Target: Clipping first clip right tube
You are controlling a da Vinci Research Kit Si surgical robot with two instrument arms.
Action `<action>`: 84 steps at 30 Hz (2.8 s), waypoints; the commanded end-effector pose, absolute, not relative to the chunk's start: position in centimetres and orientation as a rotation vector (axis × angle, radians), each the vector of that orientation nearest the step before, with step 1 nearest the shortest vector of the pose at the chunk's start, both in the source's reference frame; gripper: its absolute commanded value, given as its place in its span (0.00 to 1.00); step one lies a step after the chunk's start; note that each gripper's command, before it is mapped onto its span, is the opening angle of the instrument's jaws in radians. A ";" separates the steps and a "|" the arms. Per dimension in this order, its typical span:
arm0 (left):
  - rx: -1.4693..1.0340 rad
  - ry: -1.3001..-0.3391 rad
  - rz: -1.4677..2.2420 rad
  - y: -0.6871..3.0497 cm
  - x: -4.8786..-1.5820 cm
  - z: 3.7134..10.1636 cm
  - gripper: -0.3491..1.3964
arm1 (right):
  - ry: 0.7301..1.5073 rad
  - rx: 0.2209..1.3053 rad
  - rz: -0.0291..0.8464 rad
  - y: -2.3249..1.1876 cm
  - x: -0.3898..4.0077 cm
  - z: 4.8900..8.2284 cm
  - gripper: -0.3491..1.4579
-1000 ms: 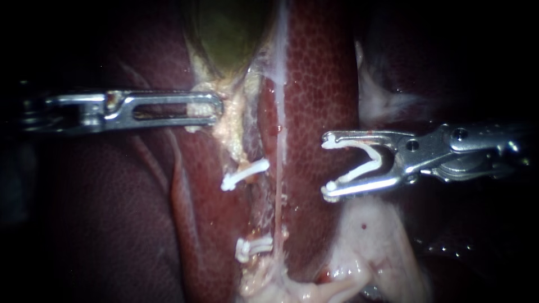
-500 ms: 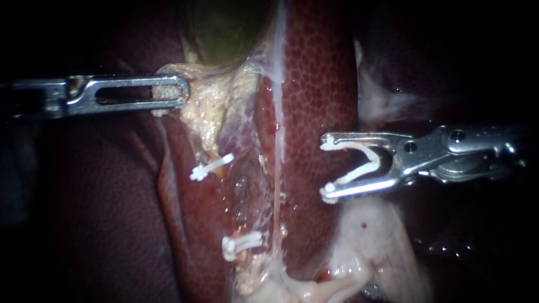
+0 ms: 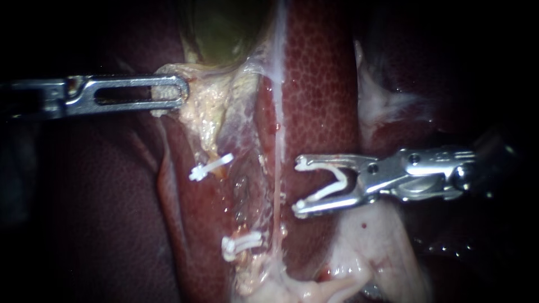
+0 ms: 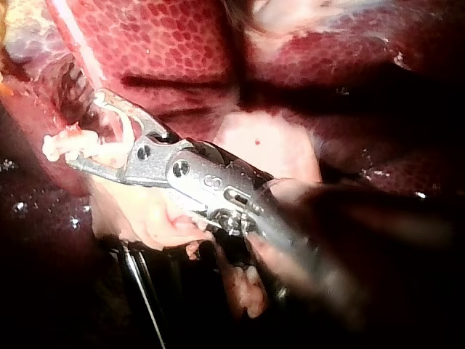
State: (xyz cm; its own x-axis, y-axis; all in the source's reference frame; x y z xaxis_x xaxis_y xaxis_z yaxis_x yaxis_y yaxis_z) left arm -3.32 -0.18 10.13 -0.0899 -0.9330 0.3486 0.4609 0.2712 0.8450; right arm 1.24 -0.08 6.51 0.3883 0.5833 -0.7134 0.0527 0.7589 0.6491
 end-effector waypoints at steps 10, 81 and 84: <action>0.552 -1.119 -1.267 -0.18 -3.32 10.12 0.00 | 1.067 0.723 0.409 -0.38 1.44 7.17 0.52; 0.551 -1.119 -1.267 -0.20 -3.32 10.12 0.00 | 1.100 0.991 0.566 -0.51 1.62 7.44 0.00; 0.551 -1.119 -1.268 -0.20 -3.32 10.12 0.00 | 1.100 0.993 0.562 -0.51 1.62 7.43 0.00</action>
